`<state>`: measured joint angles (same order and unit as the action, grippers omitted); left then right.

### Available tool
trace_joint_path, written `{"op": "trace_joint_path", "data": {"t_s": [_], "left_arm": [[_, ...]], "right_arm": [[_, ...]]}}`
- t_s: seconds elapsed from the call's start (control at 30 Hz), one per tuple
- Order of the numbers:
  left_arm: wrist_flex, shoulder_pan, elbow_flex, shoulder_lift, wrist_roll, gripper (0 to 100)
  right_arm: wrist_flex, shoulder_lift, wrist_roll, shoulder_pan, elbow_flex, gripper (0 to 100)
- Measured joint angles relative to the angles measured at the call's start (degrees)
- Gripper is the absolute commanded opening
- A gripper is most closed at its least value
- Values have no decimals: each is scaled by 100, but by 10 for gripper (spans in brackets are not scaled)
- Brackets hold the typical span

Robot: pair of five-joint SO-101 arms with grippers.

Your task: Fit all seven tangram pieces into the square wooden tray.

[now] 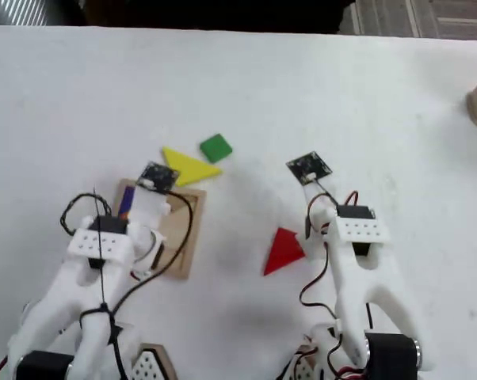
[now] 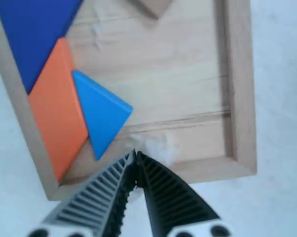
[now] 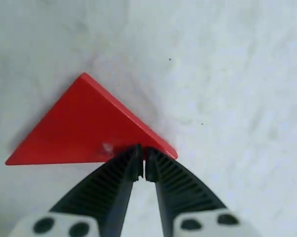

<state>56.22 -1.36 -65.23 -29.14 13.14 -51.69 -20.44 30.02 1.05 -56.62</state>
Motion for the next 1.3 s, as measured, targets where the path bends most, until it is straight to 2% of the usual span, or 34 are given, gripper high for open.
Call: {"op": "trace_joint_path", "data": {"t_s": [0.2,0.57,0.97,1.3], "left_arm": [[-149,0,352,800,-413,24],[-167,466,1723,2259,-440,24],[-325,431,1820,2338,-440,24],[-378,-167,2084,2242,-431,24]], "right_arm": [[0,0,0,0,0,17],[0,0,0,0,0,17],[0,0,0,0,0,17],[35,0,0,26,0,17]]}}
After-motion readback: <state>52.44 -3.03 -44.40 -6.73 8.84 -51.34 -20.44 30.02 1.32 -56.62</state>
